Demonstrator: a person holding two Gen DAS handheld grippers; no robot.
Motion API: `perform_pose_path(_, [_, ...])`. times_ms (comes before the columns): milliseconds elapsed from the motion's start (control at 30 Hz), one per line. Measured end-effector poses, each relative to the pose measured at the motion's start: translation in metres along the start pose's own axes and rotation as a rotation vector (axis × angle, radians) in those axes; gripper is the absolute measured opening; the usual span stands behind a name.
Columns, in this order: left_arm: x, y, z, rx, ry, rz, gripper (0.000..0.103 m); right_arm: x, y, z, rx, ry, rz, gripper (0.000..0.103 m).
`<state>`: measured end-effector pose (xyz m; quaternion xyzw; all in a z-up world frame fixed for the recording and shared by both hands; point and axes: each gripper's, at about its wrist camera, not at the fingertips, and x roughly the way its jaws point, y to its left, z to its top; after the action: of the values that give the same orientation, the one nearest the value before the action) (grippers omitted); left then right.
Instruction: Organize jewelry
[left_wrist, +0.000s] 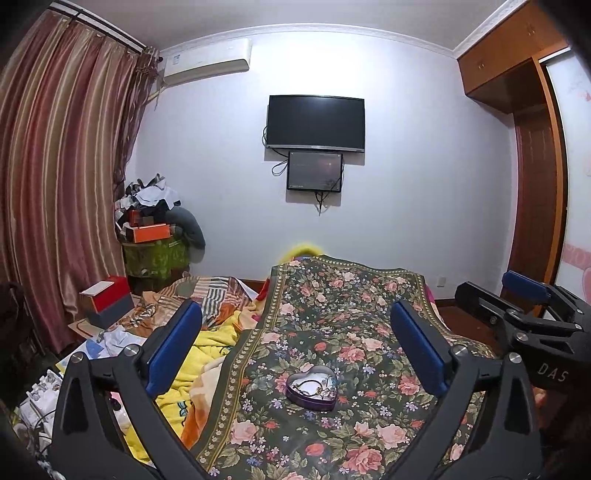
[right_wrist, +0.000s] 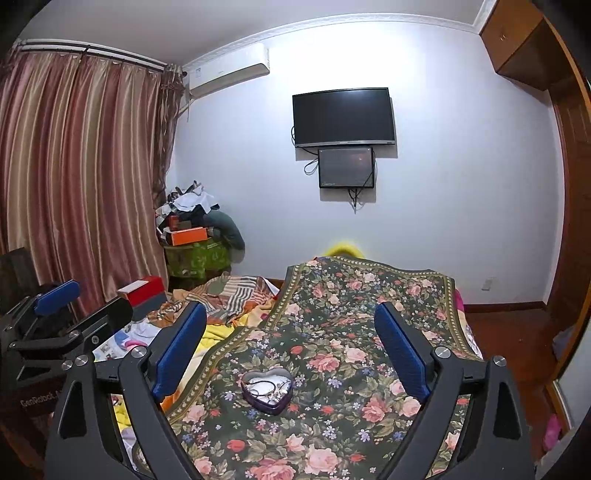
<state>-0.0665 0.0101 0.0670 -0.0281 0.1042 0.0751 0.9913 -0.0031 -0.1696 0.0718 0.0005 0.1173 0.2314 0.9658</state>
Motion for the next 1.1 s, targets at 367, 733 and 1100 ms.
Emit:
perform_pose_path(367, [0.0040, 0.0044, 0.0003, -0.029, 0.021, -0.014, 0.102, -0.0023, -0.0035, -0.0002, 0.001, -0.011, -0.015, 0.101])
perform_pose_path(733, [0.0035, 0.0037, 0.0010, -0.026, 0.026, -0.018, 0.102, -0.0011, -0.0049, 0.0010, 0.000, -0.002, -0.017, 0.102])
perform_pose_path(1100, [0.0059, 0.0060, -0.0005, -0.032, 0.030, -0.014, 0.102, 0.0034, -0.0064, -0.0004, -0.001, 0.011, -0.023, 0.103])
